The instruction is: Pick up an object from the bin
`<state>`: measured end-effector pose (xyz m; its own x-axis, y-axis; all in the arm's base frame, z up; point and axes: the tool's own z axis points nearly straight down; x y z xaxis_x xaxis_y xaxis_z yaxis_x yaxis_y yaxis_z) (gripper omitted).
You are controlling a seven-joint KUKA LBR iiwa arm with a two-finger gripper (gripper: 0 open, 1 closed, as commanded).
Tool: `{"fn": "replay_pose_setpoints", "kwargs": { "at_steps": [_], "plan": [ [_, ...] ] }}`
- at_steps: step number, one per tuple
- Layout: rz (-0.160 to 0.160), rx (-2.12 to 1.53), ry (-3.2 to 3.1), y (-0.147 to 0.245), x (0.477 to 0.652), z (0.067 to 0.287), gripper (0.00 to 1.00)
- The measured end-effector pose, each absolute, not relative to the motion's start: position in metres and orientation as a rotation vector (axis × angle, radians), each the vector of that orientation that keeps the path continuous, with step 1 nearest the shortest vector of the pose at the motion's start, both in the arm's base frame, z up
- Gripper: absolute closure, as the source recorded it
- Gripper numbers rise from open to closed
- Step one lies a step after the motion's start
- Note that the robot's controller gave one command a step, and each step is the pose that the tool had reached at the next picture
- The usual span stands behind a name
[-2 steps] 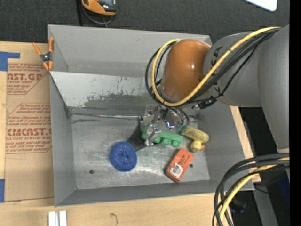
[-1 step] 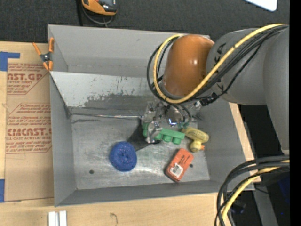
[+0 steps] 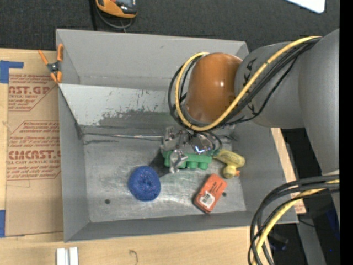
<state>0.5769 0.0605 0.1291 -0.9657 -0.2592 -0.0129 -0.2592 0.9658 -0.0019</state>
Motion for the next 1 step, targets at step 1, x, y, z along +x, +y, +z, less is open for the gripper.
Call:
{"fn": "replay_pose_setpoints", "kwargs": {
  "at_steps": [1],
  "plan": [
    [0.002, -0.540, 3.109, 0.0746, 0.5680, 0.1400, 1.00]
  ]
}}
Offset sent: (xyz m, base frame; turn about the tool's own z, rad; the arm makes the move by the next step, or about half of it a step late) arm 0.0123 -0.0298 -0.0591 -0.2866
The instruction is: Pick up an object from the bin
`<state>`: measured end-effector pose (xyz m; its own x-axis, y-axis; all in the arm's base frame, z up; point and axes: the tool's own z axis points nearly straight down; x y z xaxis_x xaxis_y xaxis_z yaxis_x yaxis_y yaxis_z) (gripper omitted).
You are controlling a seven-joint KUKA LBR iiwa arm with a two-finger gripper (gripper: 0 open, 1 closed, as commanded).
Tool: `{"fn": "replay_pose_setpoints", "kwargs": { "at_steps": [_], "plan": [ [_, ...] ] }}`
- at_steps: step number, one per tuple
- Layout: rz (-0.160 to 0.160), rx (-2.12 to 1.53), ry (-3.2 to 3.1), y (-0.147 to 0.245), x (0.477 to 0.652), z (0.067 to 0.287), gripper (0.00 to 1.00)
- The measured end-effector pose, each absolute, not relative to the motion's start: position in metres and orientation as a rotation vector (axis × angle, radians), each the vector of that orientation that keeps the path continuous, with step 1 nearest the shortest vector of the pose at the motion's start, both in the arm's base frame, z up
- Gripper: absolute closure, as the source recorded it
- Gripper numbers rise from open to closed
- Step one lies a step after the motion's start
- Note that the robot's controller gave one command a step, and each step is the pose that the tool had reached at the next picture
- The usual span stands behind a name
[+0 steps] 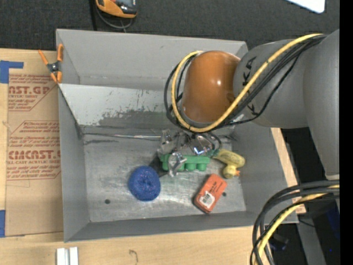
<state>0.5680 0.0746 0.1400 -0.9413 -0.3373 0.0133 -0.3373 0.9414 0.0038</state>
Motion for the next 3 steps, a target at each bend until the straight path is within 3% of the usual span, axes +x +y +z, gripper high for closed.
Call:
{"fn": "replay_pose_setpoints", "kwargs": {
  "at_steps": [1, 2, 3],
  "plan": [
    [-0.002, 0.540, -3.089, 0.078, 0.571, 0.157, 1.00],
    [0.000, 0.669, -3.071, 0.063, 0.527, 0.165, 1.00],
    [0.000, 0.673, -3.079, 0.077, 0.545, 0.128, 1.00]
  ]
}}
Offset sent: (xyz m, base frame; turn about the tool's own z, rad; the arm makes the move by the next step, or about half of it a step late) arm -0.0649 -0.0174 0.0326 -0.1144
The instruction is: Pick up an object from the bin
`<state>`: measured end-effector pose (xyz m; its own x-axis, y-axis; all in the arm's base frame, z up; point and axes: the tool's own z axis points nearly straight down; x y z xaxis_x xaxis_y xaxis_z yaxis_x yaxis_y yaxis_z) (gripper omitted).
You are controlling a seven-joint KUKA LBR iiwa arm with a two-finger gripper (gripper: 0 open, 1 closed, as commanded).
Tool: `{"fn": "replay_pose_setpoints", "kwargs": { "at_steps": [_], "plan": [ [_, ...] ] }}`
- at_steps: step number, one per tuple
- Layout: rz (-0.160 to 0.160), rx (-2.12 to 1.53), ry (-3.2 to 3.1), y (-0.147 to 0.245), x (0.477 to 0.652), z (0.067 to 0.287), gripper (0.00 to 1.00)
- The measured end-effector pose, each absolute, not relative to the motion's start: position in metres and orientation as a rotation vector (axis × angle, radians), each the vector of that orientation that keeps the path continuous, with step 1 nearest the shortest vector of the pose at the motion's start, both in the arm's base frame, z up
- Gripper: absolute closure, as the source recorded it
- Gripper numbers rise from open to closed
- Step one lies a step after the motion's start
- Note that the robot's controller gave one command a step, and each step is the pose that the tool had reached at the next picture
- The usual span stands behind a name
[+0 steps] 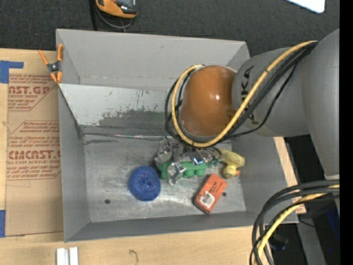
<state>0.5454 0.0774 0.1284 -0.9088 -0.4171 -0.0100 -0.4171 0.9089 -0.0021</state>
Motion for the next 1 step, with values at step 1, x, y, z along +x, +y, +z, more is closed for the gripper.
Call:
{"fn": "replay_pose_setpoints", "kwargs": {
  "at_steps": [1],
  "plan": [
    [0.002, -1.083, 2.948, 0.0850, 0.5694, 0.2894, 1.00]
  ]
}}
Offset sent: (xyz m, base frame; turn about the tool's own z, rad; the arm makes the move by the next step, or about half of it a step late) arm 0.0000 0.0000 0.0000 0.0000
